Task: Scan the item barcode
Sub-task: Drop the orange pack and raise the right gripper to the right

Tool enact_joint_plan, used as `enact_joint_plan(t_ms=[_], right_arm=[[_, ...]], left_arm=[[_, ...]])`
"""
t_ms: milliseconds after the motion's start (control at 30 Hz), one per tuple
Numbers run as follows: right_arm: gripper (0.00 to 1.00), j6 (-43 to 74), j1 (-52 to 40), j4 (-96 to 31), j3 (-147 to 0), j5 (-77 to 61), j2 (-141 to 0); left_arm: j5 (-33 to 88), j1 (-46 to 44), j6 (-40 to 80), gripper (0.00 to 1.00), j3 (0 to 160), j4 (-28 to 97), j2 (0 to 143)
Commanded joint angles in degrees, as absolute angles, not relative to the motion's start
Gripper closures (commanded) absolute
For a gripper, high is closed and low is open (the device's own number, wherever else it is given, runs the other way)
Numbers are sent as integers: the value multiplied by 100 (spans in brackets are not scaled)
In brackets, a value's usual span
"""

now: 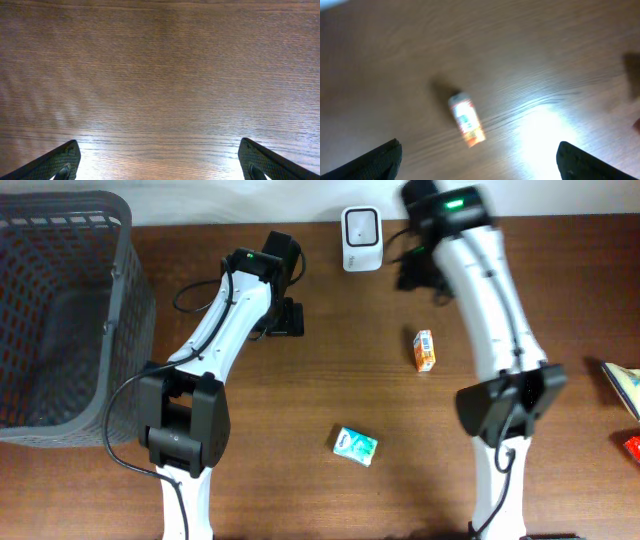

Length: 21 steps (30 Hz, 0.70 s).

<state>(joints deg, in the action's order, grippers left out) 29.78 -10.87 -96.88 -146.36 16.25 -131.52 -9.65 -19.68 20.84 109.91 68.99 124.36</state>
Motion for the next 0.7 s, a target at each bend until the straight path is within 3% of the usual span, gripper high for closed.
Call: enact_joint_plan(t_ms=[0, 333, 667], right_arm=[[2, 2106, -368, -9734, -14818, 1090, -13096], [2, 1564, 1114, -9730, -14809, 1092, -13098], [2, 1564, 1527, -9710, -14809, 1092, -13098]], left_arm=[[-591, -1933, 2097, 1, 10954, 6906, 12536], [615, -2056, 2091, 1, 10954, 6775, 12589], [620, -2613, 2073, 0, 10954, 6475, 12606]])
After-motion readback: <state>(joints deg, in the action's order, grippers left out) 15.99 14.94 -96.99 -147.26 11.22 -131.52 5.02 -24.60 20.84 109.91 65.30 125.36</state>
